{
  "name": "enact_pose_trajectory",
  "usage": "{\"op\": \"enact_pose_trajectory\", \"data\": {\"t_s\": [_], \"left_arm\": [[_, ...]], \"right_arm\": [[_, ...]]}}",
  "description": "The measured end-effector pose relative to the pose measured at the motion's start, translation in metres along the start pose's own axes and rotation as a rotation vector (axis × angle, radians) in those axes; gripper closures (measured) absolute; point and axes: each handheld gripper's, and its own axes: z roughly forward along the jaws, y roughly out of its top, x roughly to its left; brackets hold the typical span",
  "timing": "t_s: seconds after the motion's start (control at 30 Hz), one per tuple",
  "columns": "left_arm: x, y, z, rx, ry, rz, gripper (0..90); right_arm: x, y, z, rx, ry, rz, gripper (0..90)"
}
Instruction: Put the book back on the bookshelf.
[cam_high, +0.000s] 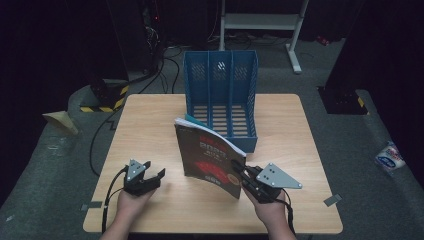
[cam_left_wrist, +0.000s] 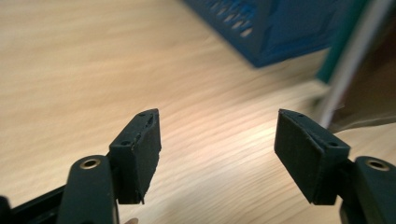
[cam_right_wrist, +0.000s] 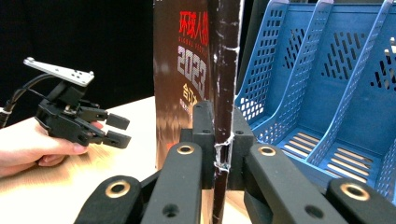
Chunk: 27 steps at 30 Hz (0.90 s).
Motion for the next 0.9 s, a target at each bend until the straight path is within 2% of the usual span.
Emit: {"op": "enact_pose_trajectory", "data": {"t_s": [0.13,0.2,0.3,0.47,0.53,0.67,0.9], "left_arm": [[0.001,-0.006,0.006,0.066,0.012,-0.007,29.0],[0.000,-0.006,0.006,0.047,0.007,0.005,28.1],[-0.001,-0.007,0.007,0.050,0.017,0.011,27.2],[-0.006,-0.008,0.004,0.028,0.010,0.051,25.5],[-0.006,-0.008,0.004,0.026,0.006,0.046,25.1],[-0.004,-0.007,0.007,0.062,0.007,0.023,23.3],[-0.005,-0.007,0.008,0.075,0.010,0.032,22.3]], "right_arm": [[0.001,0.000,0.000,-0.001,-0.007,0.004,86.0],[0.001,0.000,0.000,-0.003,-0.012,0.005,86.0],[0.002,0.001,0.000,-0.001,-0.014,0.011,86.1],[0.001,0.002,0.001,-0.006,-0.017,0.015,86.1],[0.002,0.004,0.001,-0.007,-0.017,0.022,86.2],[0.003,0.008,0.001,-0.005,-0.027,0.012,86.2],[0.003,0.015,0.002,-0.003,-0.041,0.023,86.3]]}}
